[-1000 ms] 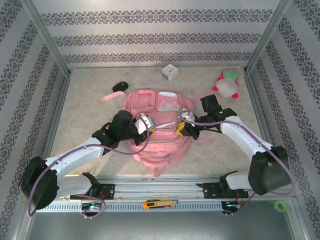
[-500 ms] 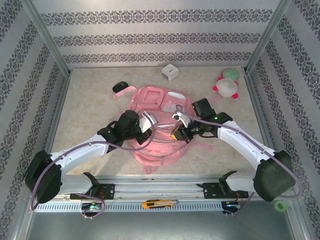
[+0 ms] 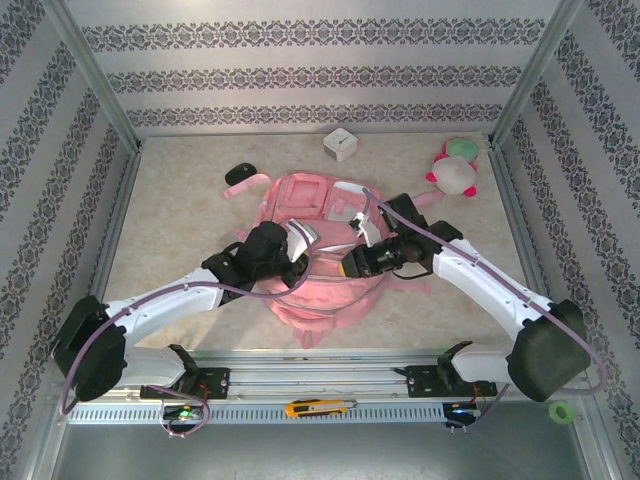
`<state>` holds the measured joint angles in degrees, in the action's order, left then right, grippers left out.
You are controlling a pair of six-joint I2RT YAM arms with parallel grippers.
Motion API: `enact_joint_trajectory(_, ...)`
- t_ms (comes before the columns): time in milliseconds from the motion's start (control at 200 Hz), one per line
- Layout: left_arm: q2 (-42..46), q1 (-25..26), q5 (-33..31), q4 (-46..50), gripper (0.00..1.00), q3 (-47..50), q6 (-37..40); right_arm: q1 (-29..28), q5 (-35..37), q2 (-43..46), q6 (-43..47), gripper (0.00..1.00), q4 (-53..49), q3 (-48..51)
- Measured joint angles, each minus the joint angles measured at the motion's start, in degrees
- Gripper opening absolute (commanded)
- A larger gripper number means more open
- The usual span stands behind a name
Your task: Pack the student bag
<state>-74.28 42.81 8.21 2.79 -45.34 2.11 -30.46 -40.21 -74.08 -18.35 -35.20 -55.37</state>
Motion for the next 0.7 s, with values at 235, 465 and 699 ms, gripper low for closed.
enact_joint_trajectory(235,-0.44,0.37,0.79,-2.84,0.00,0.52,1.29,2.47,-6.01,0.00,-11.15,0.49,7.13,3.41)
enact_joint_trajectory(465,1.03,-0.57,1.73,-5.05,0.00,2.84,3.80,11.06,-7.48,2.08,-14.82,0.56,8.28,5.01)
enact_joint_trajectory(699,2.01,-2.05,4.24,-5.03,0.00,3.54,6.88,15.93,-7.06,1.18,-15.28,0.51,8.39,4.57)
